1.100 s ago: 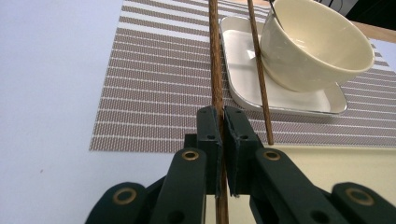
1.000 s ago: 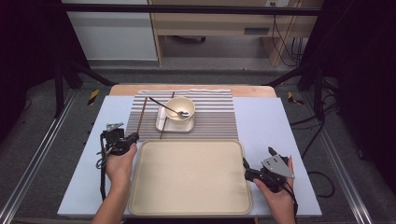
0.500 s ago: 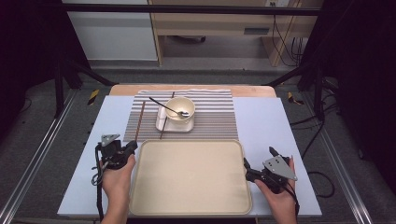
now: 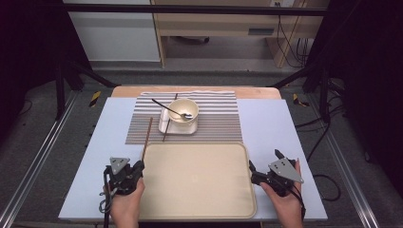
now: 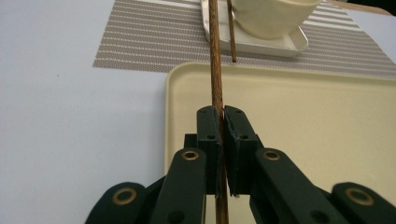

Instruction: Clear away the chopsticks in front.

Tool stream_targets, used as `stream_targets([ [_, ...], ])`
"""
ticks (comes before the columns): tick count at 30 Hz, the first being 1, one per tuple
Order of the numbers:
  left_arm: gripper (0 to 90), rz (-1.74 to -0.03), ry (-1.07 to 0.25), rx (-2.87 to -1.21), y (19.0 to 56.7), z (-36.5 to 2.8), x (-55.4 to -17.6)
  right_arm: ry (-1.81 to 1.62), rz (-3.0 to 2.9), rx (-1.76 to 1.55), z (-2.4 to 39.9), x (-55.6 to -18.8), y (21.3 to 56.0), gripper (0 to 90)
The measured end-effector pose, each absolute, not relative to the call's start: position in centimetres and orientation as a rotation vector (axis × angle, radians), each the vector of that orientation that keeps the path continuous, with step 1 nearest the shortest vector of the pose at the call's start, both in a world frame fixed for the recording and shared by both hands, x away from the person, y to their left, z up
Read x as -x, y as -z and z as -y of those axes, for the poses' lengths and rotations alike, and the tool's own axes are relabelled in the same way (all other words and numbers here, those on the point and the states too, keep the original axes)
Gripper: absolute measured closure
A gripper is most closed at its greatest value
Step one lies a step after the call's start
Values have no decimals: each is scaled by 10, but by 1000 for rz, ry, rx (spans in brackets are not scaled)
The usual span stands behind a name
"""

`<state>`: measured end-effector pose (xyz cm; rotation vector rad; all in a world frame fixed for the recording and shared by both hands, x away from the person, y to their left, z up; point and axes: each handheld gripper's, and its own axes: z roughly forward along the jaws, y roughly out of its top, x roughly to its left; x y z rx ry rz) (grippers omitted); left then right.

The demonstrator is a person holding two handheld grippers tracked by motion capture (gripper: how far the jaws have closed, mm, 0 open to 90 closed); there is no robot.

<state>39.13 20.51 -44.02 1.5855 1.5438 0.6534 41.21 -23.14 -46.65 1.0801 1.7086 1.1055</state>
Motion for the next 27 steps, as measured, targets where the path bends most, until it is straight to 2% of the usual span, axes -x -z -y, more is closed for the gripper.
stream_targets([
  [10, 856, -1542, -660, -1543, 449, -197, -363, -1100, -1709, -1075, 230, -412, 466, 48],
  [27, 856, -1556, -665, -1528, 459, -199, -342, -1091, -1715, -1079, 231, -412, 467, 49],
])
